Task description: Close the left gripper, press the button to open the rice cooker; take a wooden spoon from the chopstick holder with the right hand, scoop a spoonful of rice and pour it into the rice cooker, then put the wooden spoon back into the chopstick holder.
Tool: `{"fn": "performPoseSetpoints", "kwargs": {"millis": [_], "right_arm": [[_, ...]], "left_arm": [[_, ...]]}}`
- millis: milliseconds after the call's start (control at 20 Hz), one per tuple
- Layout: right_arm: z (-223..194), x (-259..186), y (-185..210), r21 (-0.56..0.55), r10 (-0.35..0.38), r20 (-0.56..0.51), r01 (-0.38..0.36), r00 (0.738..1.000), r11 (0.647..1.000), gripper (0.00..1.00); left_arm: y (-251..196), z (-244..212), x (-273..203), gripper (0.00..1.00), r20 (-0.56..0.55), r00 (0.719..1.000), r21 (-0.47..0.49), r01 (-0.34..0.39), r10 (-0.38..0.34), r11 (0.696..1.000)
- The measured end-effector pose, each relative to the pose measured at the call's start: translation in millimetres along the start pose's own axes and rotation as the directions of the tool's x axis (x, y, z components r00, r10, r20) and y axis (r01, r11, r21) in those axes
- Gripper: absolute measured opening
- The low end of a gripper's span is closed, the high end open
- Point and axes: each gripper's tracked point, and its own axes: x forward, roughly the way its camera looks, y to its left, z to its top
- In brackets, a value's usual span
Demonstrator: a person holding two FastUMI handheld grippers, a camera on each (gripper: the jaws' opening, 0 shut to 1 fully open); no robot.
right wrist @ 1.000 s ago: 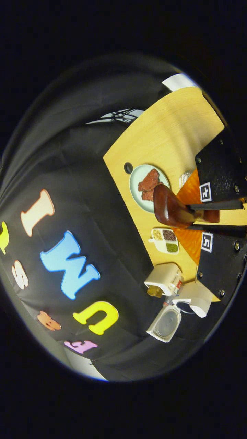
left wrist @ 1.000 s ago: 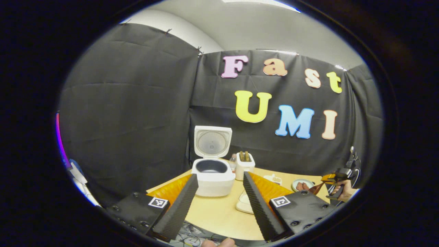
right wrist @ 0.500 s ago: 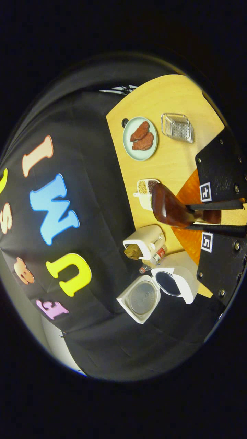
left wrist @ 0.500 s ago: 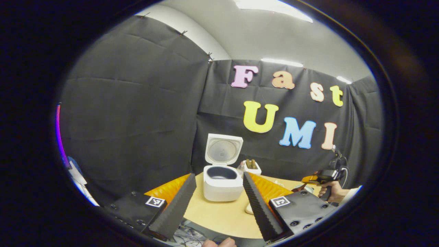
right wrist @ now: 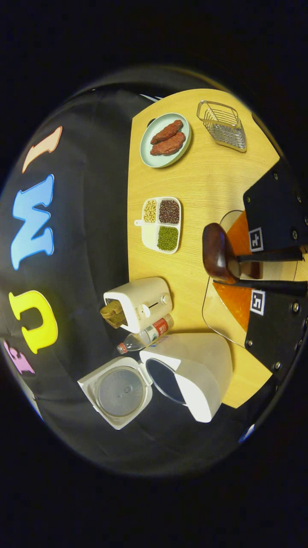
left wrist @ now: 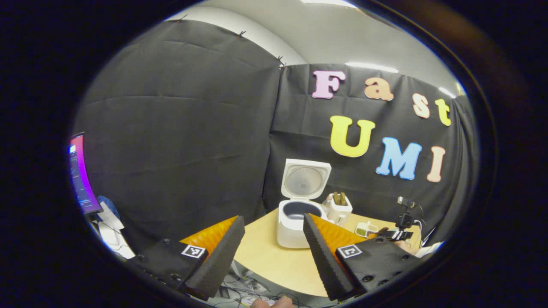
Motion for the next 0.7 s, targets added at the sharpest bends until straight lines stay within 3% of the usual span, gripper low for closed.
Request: {"fn": "performPoseSetpoints", "kwargs": {"millis": [200,400,550,600,650,700], "right_arm": [[-6,8,31,-0.116,0.032,-0.013,-0.033,0.999,0.993,0.18],[-19,13,52,-0.083,0.08,-0.065,-0.085,0.995,0.993,0.18],[-21,15,61,0.111,0.158,-0.112,-0.145,0.981,0.983,0.18],[-21,17,60,0.216,0.189,-0.12,-0.16,0.975,0.963,0.18],[-21,20,54,0.313,0.207,-0.121,-0.161,0.971,0.936,0.18],[-21,22,46,0.394,0.222,-0.116,-0.16,0.968,0.905,0.18]], "left_arm": [[-2,-6,9,0.96,-0.018,1.0,-0.003,-0.019,0.019,1.0],[-4,-2,15,0.92,-0.007,1.0,0.004,-0.02,0.02,1.0],[-3,2,14,0.92,0.002,1.0,0.006,-0.022,0.022,1.0],[-2,2,13,0.99,-0.002,1.0,0.002,-0.023,0.023,1.0],[-1,1,13,1.0,-0.003,1.0,-0.001,-0.025,0.025,1.0],[0,2,12,0.92,-0.003,1.0,-0.004,-0.025,0.025,1.0]]}}
